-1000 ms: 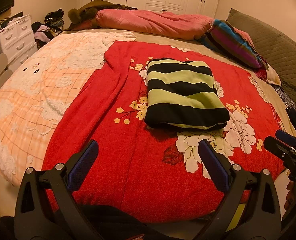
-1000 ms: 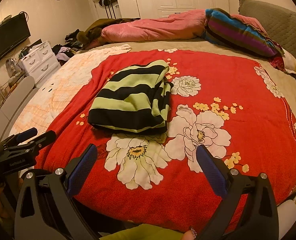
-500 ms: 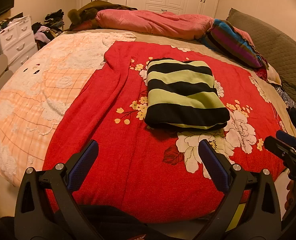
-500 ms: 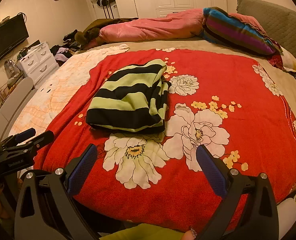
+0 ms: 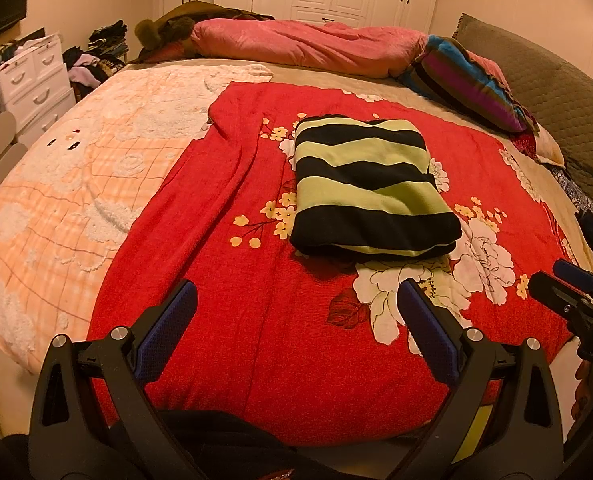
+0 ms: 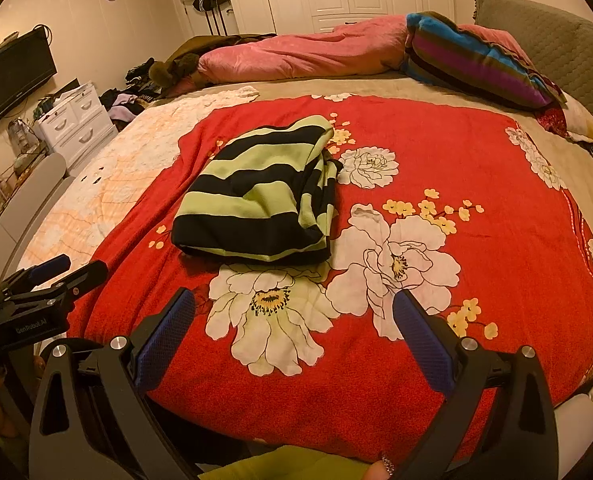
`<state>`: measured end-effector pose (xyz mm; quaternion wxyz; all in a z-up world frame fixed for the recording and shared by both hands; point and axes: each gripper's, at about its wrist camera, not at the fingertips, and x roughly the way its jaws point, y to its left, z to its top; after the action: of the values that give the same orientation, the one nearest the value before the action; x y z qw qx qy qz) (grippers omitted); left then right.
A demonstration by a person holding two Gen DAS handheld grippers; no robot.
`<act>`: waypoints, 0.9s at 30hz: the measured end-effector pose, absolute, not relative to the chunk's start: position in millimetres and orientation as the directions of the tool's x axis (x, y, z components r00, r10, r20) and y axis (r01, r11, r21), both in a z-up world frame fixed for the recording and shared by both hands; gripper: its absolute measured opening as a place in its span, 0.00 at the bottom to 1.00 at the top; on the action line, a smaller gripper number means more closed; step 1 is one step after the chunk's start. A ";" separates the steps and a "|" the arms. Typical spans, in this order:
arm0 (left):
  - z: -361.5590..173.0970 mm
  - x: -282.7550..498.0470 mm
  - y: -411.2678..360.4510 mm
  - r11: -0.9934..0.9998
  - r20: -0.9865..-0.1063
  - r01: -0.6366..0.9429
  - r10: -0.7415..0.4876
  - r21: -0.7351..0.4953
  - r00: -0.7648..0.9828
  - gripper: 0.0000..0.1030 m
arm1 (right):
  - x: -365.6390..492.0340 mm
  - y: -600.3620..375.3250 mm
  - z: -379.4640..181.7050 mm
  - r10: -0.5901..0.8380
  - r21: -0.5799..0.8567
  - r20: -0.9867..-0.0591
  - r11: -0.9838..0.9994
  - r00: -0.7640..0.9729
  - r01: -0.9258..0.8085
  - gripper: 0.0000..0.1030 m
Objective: Fold small clothes
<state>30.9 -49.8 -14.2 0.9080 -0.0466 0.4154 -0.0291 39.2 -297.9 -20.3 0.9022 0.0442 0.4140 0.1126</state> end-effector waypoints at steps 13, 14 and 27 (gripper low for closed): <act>-13.9 30.6 -50.7 0.995 -0.752 0.014 -0.088 -0.104 0.654 0.91 | 39.7 -298.4 -19.9 0.239 0.172 -0.737 0.971 0.632 -0.166 0.96; -13.9 30.6 -50.9 0.994 -0.751 0.015 -0.089 -0.105 0.654 0.91 | 39.6 -298.3 -20.6 0.238 0.171 -0.738 0.971 0.632 -0.165 0.96; -10.9 30.2 -44.7 0.996 -0.752 0.025 -0.080 -0.085 0.654 0.91 | 39.7 -312.1 -25.1 0.202 0.179 -0.751 0.979 0.629 -0.099 0.96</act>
<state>30.1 -44.7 -10.9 0.9089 -0.0334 0.4147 -0.0288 39.7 -312.1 -25.1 0.9004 0.0604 0.4227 0.0836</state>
